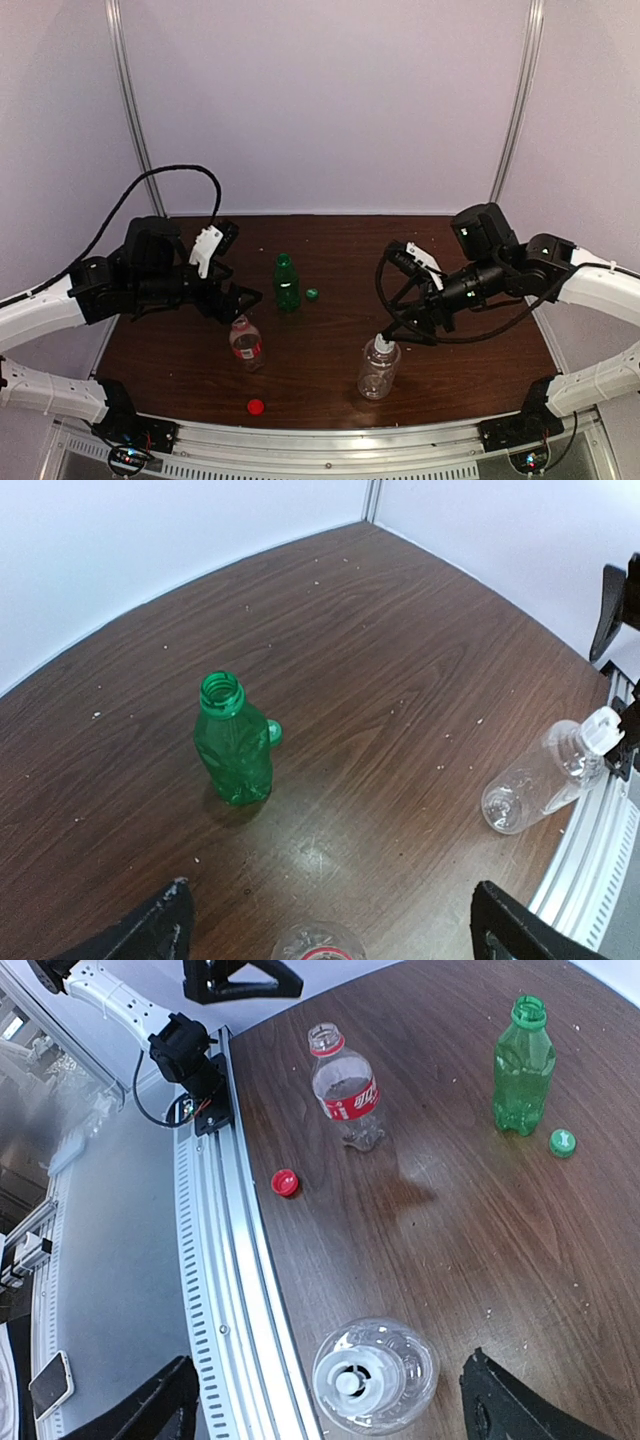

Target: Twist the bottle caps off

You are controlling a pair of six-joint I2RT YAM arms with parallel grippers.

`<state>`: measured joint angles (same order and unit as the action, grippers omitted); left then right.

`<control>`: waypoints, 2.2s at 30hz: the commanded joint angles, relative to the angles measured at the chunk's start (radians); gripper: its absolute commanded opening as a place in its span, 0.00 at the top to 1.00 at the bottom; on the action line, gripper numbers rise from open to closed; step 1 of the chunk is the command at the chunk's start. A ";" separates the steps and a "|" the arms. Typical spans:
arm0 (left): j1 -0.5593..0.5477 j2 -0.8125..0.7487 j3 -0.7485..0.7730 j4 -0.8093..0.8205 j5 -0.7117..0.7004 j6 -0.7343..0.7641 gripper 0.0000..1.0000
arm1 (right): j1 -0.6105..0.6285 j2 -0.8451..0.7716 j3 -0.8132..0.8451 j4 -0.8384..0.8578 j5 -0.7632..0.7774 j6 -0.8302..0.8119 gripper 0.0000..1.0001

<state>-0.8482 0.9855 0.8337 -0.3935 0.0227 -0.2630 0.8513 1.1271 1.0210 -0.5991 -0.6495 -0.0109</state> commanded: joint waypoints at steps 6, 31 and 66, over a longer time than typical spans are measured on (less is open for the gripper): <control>-0.005 0.067 0.061 0.194 -0.008 -0.112 0.02 | 0.039 -0.012 -0.069 -0.026 0.101 0.011 0.15; 0.017 0.135 0.102 0.174 -0.121 -0.130 0.02 | 0.129 0.073 -0.062 0.036 0.247 0.011 0.52; -0.009 0.216 0.197 0.317 0.476 0.112 0.02 | -0.011 0.282 0.622 -0.146 0.047 -0.042 0.85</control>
<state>-0.8410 1.1816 0.9916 -0.1200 0.4282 -0.1989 0.8562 1.3895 1.5650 -0.7063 -0.5301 -0.0597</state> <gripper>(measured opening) 0.977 0.329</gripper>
